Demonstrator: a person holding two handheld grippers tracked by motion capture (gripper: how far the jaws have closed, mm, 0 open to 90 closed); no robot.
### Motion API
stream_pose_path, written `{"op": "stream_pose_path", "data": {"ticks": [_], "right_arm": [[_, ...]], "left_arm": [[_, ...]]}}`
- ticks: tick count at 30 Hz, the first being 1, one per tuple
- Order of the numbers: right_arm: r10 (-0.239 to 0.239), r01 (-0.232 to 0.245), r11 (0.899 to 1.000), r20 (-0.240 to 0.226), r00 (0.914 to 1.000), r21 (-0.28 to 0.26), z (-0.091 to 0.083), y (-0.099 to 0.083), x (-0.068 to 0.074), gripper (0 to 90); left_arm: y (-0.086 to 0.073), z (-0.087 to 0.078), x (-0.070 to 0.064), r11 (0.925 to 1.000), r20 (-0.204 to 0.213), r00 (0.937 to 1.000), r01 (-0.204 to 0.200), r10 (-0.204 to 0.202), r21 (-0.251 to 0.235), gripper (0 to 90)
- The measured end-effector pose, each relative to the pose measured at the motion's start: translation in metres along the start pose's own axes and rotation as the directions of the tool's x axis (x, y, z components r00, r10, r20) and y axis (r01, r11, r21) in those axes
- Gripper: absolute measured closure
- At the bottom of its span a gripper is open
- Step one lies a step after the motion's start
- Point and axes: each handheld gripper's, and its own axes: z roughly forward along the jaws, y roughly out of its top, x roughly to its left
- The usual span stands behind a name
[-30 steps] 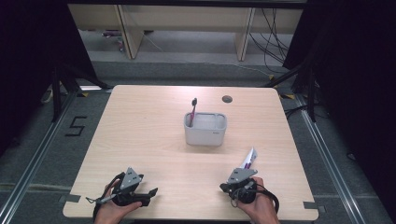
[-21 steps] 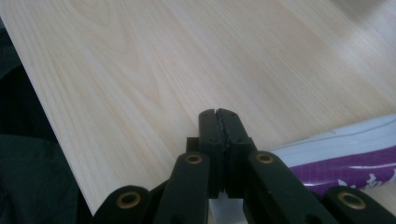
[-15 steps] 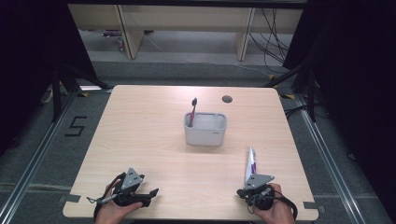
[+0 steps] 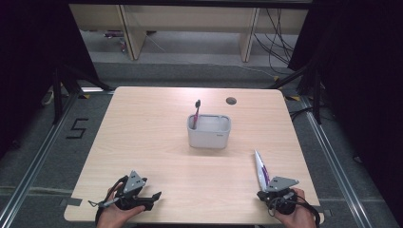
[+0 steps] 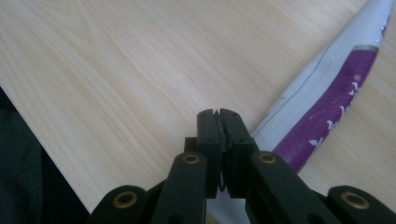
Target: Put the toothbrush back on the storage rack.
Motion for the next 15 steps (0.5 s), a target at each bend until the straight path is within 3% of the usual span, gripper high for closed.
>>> {"op": "stream_pose_path", "data": {"ticks": [3, 7, 8, 9, 11, 12, 13, 14, 15], "right_arm": [[0.011, -0.011, 1.000, 0.030, 0.9995, 0.009, -0.004, -0.003, -0.002, 87.6], [0.028, -0.029, 0.999, 0.027, 0.9992, 0.030, -0.008, -0.007, -0.008, 86.9], [0.026, -0.027, 1.000, 0.048, 0.9985, 0.016, -0.007, -0.009, -0.009, 87.0], [0.068, -0.069, 0.997, 0.050, 0.9965, 0.035, -0.009, -0.010, -0.008, 87.0], [0.071, -0.073, 0.996, 0.050, 0.9963, 0.042, -0.010, -0.012, -0.011, 87.0], [0.099, -0.101, 0.994, 0.052, 0.9937, 0.037, -0.010, -0.013, -0.009, 87.0], [0.052, -0.054, 0.998, 0.055, 0.9971, 0.038, -0.011, -0.013, -0.014, 87.0], [0.083, -0.085, 0.996, 0.058, 0.9949, 0.041, -0.012, -0.013, -0.013, 87.0], [0.082, -0.084, 0.996, 0.060, 0.9948, 0.025, -0.011, -0.014, -0.013, 87.0]], "left_arm": [[0.000, 0.000, 0.000, 0.9999, -0.007, 1.0000, 0.001, -0.001, 0.012, 25.5], [-0.001, 0.000, 0.000, 1.0000, -0.008, 1.0000, 0.001, -0.001, 0.009, 25.5], [-0.001, 0.000, 0.000, 0.9999, -0.007, 1.0000, 0.003, -0.003, 0.010, 25.5], [0.000, -0.001, 0.000, 1.0000, -0.005, 1.0000, 0.002, -0.002, 0.009, 25.5], [0.000, -0.001, 0.001, 0.9999, -0.009, 0.9999, 0.005, -0.005, 0.009, 25.5], [0.000, -0.001, 0.001, 0.9999, -0.012, 0.9999, 0.010, -0.010, 0.008, 25.6], [-0.001, -0.001, 0.001, 0.9999, -0.016, 0.9998, 0.007, -0.007, 0.007, 25.5], [-0.001, -0.001, 0.001, 0.9999, -0.016, 0.9998, 0.009, -0.009, 0.006, 25.6], [0.000, -0.001, 0.002, 1.0000, -0.016, 0.9998, 0.008, -0.008, 0.002, 25.6]]}}
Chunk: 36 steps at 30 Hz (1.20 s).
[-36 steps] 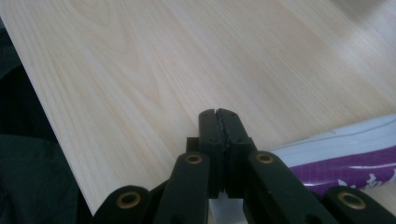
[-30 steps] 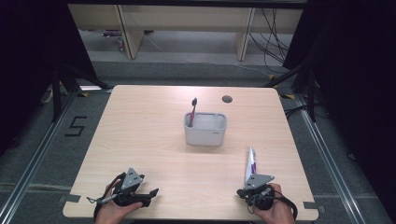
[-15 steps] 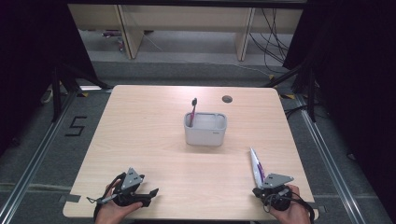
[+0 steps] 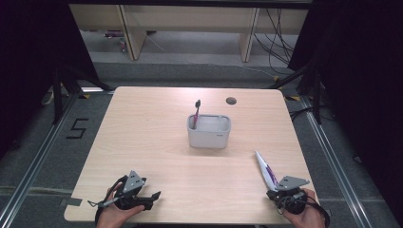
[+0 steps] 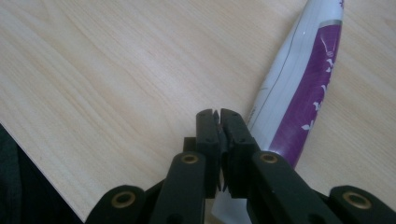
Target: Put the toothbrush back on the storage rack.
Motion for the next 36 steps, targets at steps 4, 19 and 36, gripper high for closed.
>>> {"op": "stream_pose_path", "data": {"ticks": [4, 19, 36], "right_arm": [[-0.002, 0.002, 1.000, -0.001, 1.0000, 0.001, -0.004, 0.001, -0.001, 83.3], [0.050, -0.055, 0.998, 0.105, 0.9932, 0.040, -0.011, 0.029, -0.028, 57.2], [0.126, -0.134, 0.983, 0.068, 0.9897, 0.124, 0.022, 0.051, -0.046, 47.7]], "left_arm": [[-0.001, 0.002, 0.001, 1.0000, 0.006, 1.0000, -0.001, 0.001, 0.002, 25.6], [-0.001, 0.003, 0.002, 0.9998, -0.003, 0.9998, 0.020, -0.020, 0.001, 25.6], [0.000, 0.002, 0.002, 0.9999, -0.004, 0.9999, 0.015, -0.015, 0.000, 25.6]]}}
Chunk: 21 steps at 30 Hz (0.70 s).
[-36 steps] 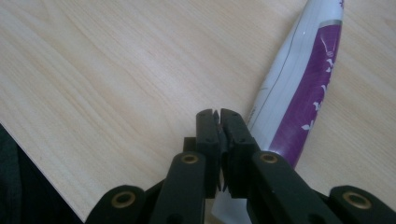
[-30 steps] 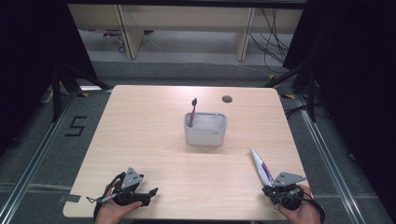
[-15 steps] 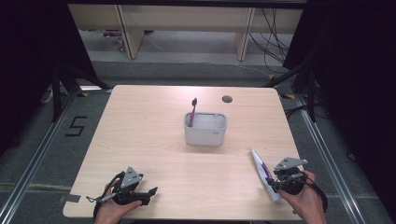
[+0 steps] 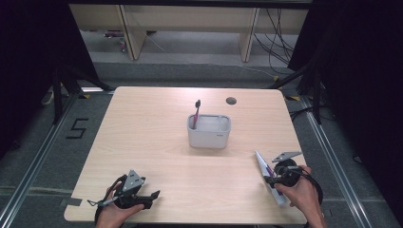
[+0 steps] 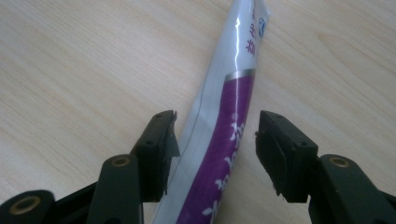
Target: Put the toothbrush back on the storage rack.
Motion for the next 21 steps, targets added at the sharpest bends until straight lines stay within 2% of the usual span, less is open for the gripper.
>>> {"op": "stream_pose_path", "data": {"ticks": [5, 7, 8, 10, 11, 12, 17, 20, 21], "right_arm": [[0.011, -0.011, 1.000, -0.002, 0.9999, 0.009, 0.005, 0.004, -0.003, 47.2], [0.020, -0.020, 1.000, -0.003, 0.9998, 0.009, 0.007, 0.005, -0.003, 47.2], [0.018, -0.018, 1.000, -0.005, 0.9998, 0.010, 0.008, 0.005, -0.003, 47.2], [0.023, -0.023, 0.999, -0.006, 0.9997, 0.024, 0.009, 0.006, -0.002, 47.1], [0.024, -0.024, 0.999, -0.006, 0.9997, 0.029, 0.009, 0.006, -0.002, 47.1], [0.017, -0.017, 0.999, -0.008, 0.9998, 0.032, 0.010, 0.006, -0.003, 47.1], [0.030, -0.030, 0.999, -0.013, 0.9995, 0.038, 0.012, 0.005, -0.003, 47.2], [0.013, -0.012, 0.999, -0.018, 0.9998, 0.034, 0.015, 0.005, -0.003, 48.1], [0.056, -0.055, 0.997, -0.025, 0.9981, 0.051, 0.015, 0.005, 0.000, 48.7]], "left_arm": [[0.000, 0.000, 0.000, 1.0000, 0.003, 1.0000, -0.006, 0.006, 0.000, 25.5], [0.001, 0.001, -0.001, 1.0000, 0.004, 1.0000, 0.006, -0.006, -0.008, 25.5], [0.001, 0.000, 0.000, 1.0000, 0.001, 1.0000, -0.006, 0.006, 0.003, 25.5], [0.001, 0.001, -0.001, 1.0000, 0.004, 1.0000, 0.001, -0.001, -0.003, 25.5], [0.001, 0.000, 0.000, 0.9999, -0.004, 0.9999, -0.012, 0.012, 0.008, 25.5], [0.001, 0.001, -0.002, 1.0000, 0.004, 1.0000, 0.002, -0.002, -0.005, 25.5], [0.000, 0.001, -0.001, 1.0000, 0.007, 1.0000, 0.002, -0.002, -0.006, 25.6], [0.001, 0.000, -0.002, 1.0000, 0.005, 1.0000, 0.003, -0.003, -0.008, 25.5], [0.001, 0.001, -0.002, 1.0000, 0.005, 1.0000, 0.004, -0.004, -0.007, 25.5]]}}
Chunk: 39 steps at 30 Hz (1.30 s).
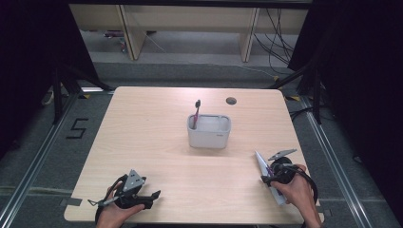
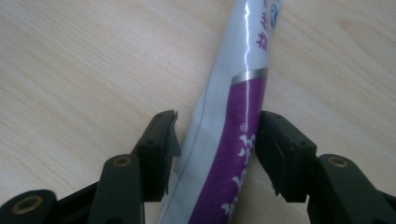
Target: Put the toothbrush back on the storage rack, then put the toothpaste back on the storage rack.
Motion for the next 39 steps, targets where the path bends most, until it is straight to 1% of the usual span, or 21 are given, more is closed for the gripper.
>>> {"op": "stream_pose_path", "data": {"ticks": [1, 2, 5, 7, 8, 9, 12, 16, 17, 19, 21, 24, 26, 27, 32, 34, 35, 36, 37, 38, 39], "right_arm": [[-0.005, 0.005, 1.000, 0.001, 1.0000, -0.003, 0.001, 0.000, 0.000, 49.0], [-0.033, 0.033, 0.999, 0.004, 0.9994, 0.000, 0.002, 0.000, -0.002, 49.4], [-0.044, 0.044, 0.999, 0.009, 0.9990, 0.001, 0.004, 0.001, -0.002, 50.3], [-0.049, 0.049, 0.999, 0.008, 0.9988, -0.001, 0.003, 0.001, -0.002, 51.2], [-0.029, 0.029, 1.000, 0.005, 0.9996, 0.010, 0.002, 0.000, -0.001, 52.0], [-0.032, 0.032, 0.999, 0.006, 0.9995, 0.011, 0.002, 0.001, -0.001, 52.4], [-0.043, 0.043, 0.999, 0.002, 0.9991, 0.010, 0.003, 0.002, -0.004, 52.9], [0.009, -0.008, 1.000, -0.025, 0.9996, 0.028, 0.003, 0.003, -0.003, 54.2], [-0.020, 0.020, 0.999, -0.024, 0.9995, 0.028, 0.004, 0.004, -0.005, 54.6], [-0.007, 0.008, 0.999, -0.021, 0.9997, 0.040, 0.004, 0.005, -0.004, 55.6], [-0.023, 0.024, 0.999, -0.020, 0.9995, 0.045, 0.004, 0.007, -0.005, 56.8], [-0.023, 0.024, 0.998, -0.023, 0.9995, 0.060, 0.005, 0.009, -0.003, 58.8], [-0.050, 0.052, 0.997, -0.025, 0.9984, 0.056, 0.006, 0.010, -0.005, 59.5], [-0.041, 0.043, 0.996, -0.027, 0.9988, 0.074, 0.005, 0.011, -0.003, 59.8], [-0.075, 0.076, 0.993, -0.019, 0.9970, 0.089, 0.005, 0.014, -0.002, 60.9], [-0.077, 0.079, 0.991, -0.022, 0.9968, 0.111, 0.005, 0.015, -0.001, 61.4], [-0.044, 0.047, 0.991, -0.028, 0.9986, 0.124, 0.004, 0.015, 0.002, 61.6], [-0.075, 0.078, 0.989, -0.030, 0.9968, 0.129, 0.004, 0.016, 0.001, 61.9], [-0.081, 0.085, 0.988, -0.032, 0.9962, 0.128, 0.005, 0.016, 0.001, 62.1], [-0.102, 0.103, 0.986, -0.016, 0.9947, 0.131, 0.004, 0.017, 0.000, 62.4], [-0.112, 0.115, 0.985, -0.030, 0.9932, 0.131, 0.005, 0.017, -0.001, 62.7]], "left_arm": [[0.000, 0.000, 0.000, 1.0000, 0.000, 1.0000, -0.001, 0.001, 0.001, 25.6], [0.000, 0.000, 0.000, 1.0000, -0.001, 1.0000, -0.003, 0.003, 0.002, 25.5], [0.001, -0.001, 0.000, 0.9999, 0.001, 0.9999, -0.015, 0.015, 0.007, 25.6], [0.000, 0.000, -0.001, 1.0000, 0.001, 1.0000, -0.003, 0.003, 0.001, 25.6], [-0.001, 0.000, -0.001, 1.0000, 0.004, 1.0000, -0.007, 0.007, 0.005, 25.6], [-0.001, 0.000, 0.001, 0.9996, -0.003, 0.9997, -0.024, 0.024, 0.013, 25.6], [0.000, -0.001, 0.000, 0.9998, 0.000, 0.9999, -0.017, 0.017, 0.007, 25.6], [0.000, -0.001, -0.001, 0.9997, 0.001, 0.9998, -0.022, 0.022, 0.010, 25.6], [0.000, -0.001, -0.002, 0.9999, 0.002, 0.9999, -0.014, 0.014, -0.002, 25.5], [0.001, -0.002, -0.001, 0.9996, 0.000, 0.9996, -0.027, 0.027, 0.004, 25.6], [0.000, -0.001, -0.002, 0.9999, 0.002, 0.9999, -0.010, 0.010, -0.002, 25.6], [0.001, -0.001, -0.001, 0.9999, 0.002, 0.9999, -0.012, 0.012, 0.000, 25.5], [0.001, -0.001, -0.001, 0.9999, 0.001, 0.9999, -0.012, 0.012, 0.000, 25.6], [0.000, -0.001, -0.002, 1.0000, 0.000, 1.0000, -0.007, 0.007, -0.001, 25.6], [0.000, -0.002, 0.000, 0.9999, -0.003, 0.9999, -0.012, 0.012, 0.002, 25.7], [0.000, -0.001, -0.002, 1.0000, 0.000, 1.0000, -0.004, 0.004, -0.006, 25.8], [0.000, -0.001, -0.002, 1.0000, 0.001, 1.0000, -0.004, 0.004, -0.003, 26.0], [0.000, -0.001, -0.002, 1.0000, 0.001, 1.0000, -0.003, 0.003, -0.002, 26.4], [0.000, -0.001, -0.002, 1.0000, 0.000, 1.0000, -0.004, 0.004, -0.002, 26.4], [0.000, -0.001, -0.002, 1.0000, 0.000, 1.0000, -0.004, 0.004, -0.006, 26.3], [0.000, -0.002, 0.000, 0.9998, -0.007, 0.9998, -0.019, 0.019, 0.005, 26.3]]}}
